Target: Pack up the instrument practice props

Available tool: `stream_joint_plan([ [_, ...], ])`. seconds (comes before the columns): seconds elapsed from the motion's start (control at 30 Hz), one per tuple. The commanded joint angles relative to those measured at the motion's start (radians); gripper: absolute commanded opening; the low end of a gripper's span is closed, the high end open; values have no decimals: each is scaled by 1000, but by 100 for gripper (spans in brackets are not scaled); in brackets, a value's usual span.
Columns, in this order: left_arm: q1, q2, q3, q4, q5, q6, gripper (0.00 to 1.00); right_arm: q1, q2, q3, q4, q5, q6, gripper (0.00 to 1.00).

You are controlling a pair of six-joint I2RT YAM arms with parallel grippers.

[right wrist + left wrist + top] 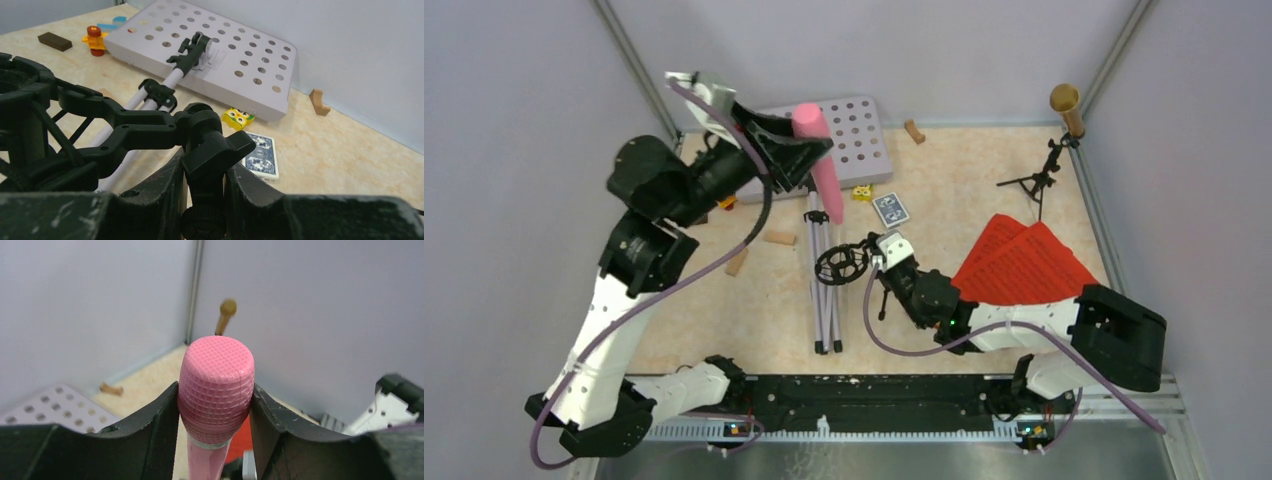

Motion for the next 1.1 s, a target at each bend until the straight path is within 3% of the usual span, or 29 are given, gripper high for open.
stream_joint_plan([
  [0.0, 1, 61, 304, -115, -96, 73, 0, 14, -90, -18, 77, 51, 35, 0],
  [0.13, 1, 117, 447, -219, -162, 90, 0, 15, -194, -46, 46, 100, 47, 0],
  [0.27, 1, 92, 346, -240, -247, 59, 0, 13, -374, -54, -75, 163, 71, 0],
  [0.4, 1, 93, 252, -273, -249, -10, 0, 11, -590, 7, -331, 303, 142, 0],
  [0.53, 1, 30, -32, -48, -144, -116, 0, 5, -751, 164, -731, 380, 282, 0],
  [0.7, -47, 69, -329, 218, -39, -259, 0, 4, -820, 261, -1019, 424, 377, 0],
  [0.8, -170, 134, -379, 227, -187, -236, 0, 5, -864, 245, -1047, 436, 399, 0],
  [1.07, -182, 286, -508, 257, -323, -369, 0, 5, -908, 244, -1101, 414, 459, 0],
])
